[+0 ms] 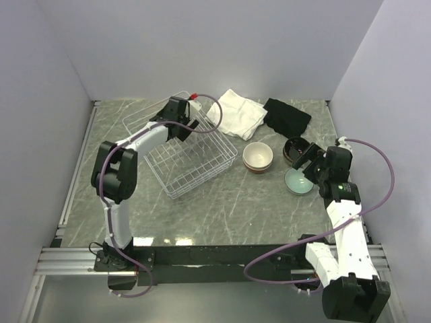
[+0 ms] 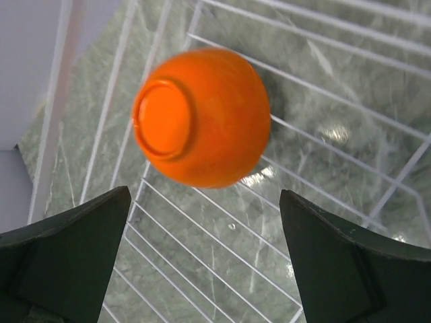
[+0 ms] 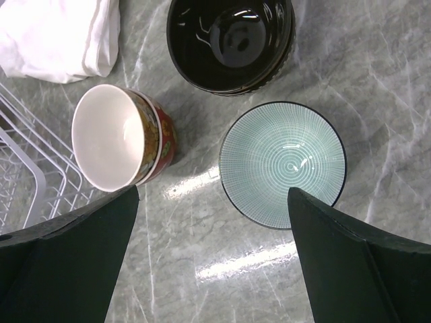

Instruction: Unload the bowls from the dish rack

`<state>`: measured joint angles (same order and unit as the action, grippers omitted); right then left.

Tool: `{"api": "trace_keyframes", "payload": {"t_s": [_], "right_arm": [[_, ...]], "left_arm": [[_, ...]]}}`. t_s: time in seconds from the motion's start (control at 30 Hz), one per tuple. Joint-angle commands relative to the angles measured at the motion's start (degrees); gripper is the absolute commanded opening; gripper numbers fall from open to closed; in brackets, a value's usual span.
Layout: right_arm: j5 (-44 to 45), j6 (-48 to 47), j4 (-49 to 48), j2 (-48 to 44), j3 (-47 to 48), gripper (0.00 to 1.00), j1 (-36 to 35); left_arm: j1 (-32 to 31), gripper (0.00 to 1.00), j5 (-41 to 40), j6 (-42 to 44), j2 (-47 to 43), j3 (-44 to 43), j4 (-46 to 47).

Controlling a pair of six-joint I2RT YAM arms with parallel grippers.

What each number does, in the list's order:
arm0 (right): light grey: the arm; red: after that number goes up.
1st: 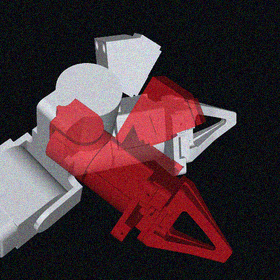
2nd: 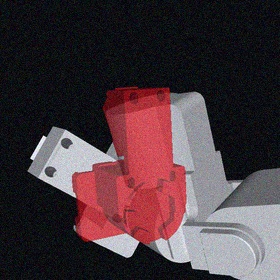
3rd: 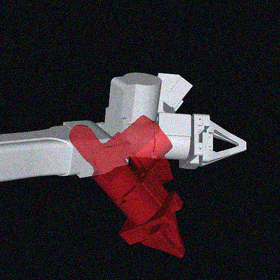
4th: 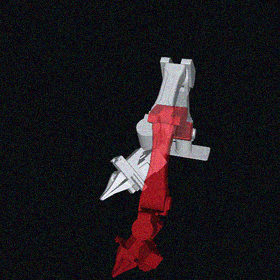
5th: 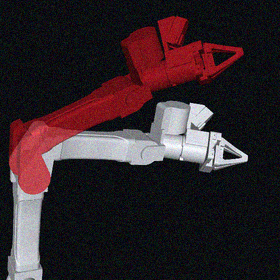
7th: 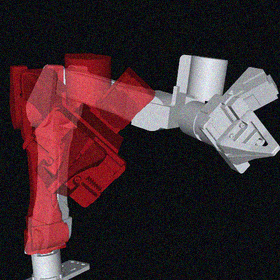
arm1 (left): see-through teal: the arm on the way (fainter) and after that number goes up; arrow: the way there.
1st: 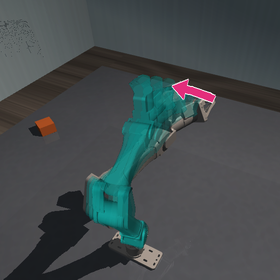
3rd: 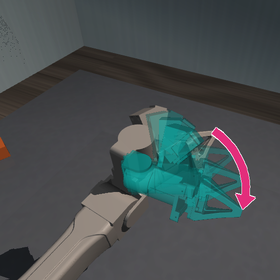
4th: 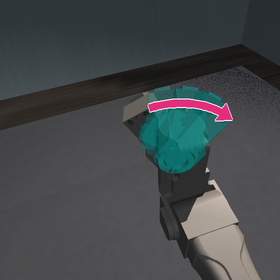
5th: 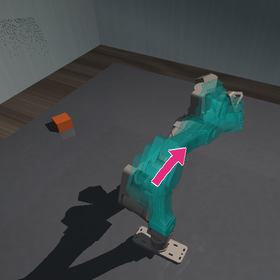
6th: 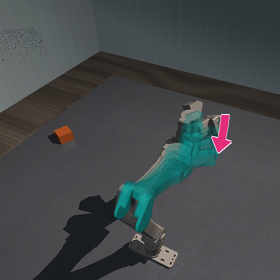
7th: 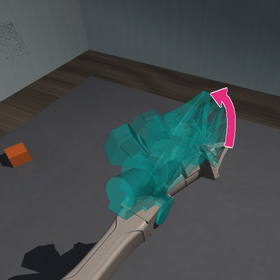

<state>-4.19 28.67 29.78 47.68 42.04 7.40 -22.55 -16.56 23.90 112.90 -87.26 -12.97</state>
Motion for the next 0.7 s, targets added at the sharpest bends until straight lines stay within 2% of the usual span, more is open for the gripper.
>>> {"api": "trace_keyframes", "payload": {"t_s": [0.0,0.23,0.67], "right_arm": [[-0.47,-1.24,-2.88,-0.66,0.50,1.00,-0.54],[-1.26,-1.51,-3.15,0.66,0.58,1.00,-0.46],[-4.25,-0.98,-3.94,3.38,0.50,1.00,-0.54]], "left_arm": [[0.40,0.99,1.70,7.38,2.58,-5.72,-2.32],[0.40,0.99,-0.75,11.52,7.94,-8.71,-1.27],[0.40,0.99,-2.34,16.44,12.17,-7.92,1.81]]}}
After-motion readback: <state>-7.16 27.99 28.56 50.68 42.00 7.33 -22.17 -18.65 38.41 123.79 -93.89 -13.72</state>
